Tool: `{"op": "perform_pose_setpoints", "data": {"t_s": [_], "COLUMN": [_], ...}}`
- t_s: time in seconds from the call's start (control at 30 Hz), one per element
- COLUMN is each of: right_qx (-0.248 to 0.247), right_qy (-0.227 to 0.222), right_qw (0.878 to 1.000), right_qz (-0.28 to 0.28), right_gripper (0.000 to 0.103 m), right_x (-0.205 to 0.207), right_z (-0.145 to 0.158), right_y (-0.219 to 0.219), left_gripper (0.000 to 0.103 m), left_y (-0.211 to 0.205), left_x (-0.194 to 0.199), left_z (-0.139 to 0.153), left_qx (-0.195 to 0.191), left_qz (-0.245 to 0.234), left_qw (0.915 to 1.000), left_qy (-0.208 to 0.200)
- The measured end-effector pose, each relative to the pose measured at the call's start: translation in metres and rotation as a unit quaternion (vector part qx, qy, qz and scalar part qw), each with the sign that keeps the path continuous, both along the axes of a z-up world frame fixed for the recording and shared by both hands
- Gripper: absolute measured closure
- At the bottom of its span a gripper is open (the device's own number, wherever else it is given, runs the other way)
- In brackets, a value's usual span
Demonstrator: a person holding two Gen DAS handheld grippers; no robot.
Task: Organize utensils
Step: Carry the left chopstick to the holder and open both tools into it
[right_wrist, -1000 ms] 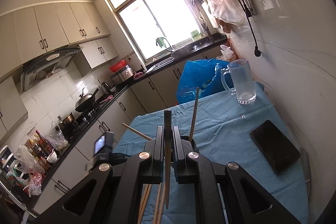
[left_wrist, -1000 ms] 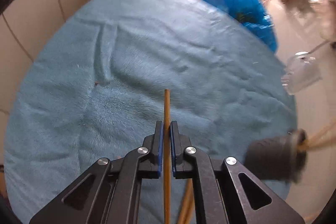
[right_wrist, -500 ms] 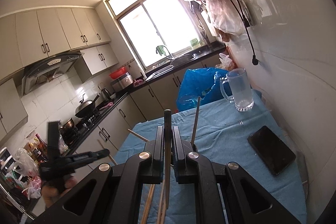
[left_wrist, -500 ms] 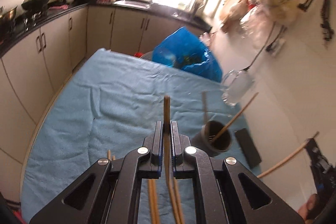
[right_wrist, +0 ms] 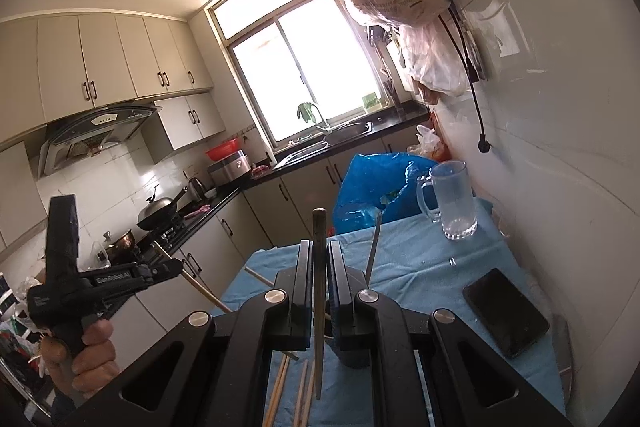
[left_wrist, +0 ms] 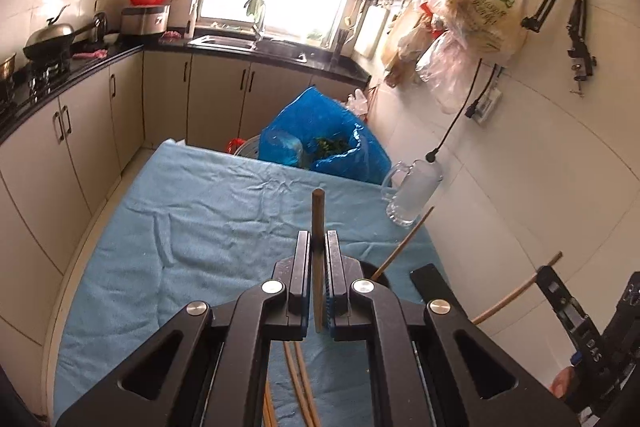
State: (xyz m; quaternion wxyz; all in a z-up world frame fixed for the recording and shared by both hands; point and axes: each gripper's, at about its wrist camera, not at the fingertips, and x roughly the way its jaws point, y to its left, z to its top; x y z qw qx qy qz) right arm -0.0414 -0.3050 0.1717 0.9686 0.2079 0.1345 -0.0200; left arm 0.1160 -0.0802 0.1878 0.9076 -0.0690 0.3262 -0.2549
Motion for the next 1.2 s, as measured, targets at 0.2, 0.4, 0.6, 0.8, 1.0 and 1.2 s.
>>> {"op": "perform_pose_setpoints", "data": {"t_s": [0.2,0.4,0.6,0.8,1.0,1.2], "right_qx": [-0.013,-0.027,-0.051,-0.033,-0.018,-0.008], "right_qy": [-0.018,-0.034,-0.016,0.032,0.071,0.077], "right_qw": [1.0,0.998,0.997,0.998,0.997,0.996], "right_qz": [-0.014,-0.034,-0.062,-0.053,-0.039,-0.036], "right_gripper": [0.095,0.095,0.095,0.095,0.095,0.077], "right_x": [0.008,0.028,0.066,0.1,0.122,0.123], "right_z": [0.016,0.034,0.024,-0.007,-0.032,-0.037], "right_y": [-0.006,-0.012,-0.02,-0.031,-0.036,-0.041], "left_gripper": [0.097,0.097,0.097,0.097,0.097,0.097], "left_y": [-0.01,-0.031,-0.056,-0.069,-0.072,-0.068], "left_x": [-0.009,-0.003,0.02,0.044,0.055,0.056], "left_z": [0.022,0.041,0.021,-0.013,-0.031,-0.032], "left_qx": [-0.009,-0.014,0.004,0.024,0.034,0.034], "left_qz": [-0.015,-0.023,-0.024,-0.028,-0.031,-0.026], "left_qw": [0.9996,0.9988,0.9995,0.999,0.998,0.9983], "left_qy": [-0.024,-0.042,-0.018,0.024,0.044,0.04]}}
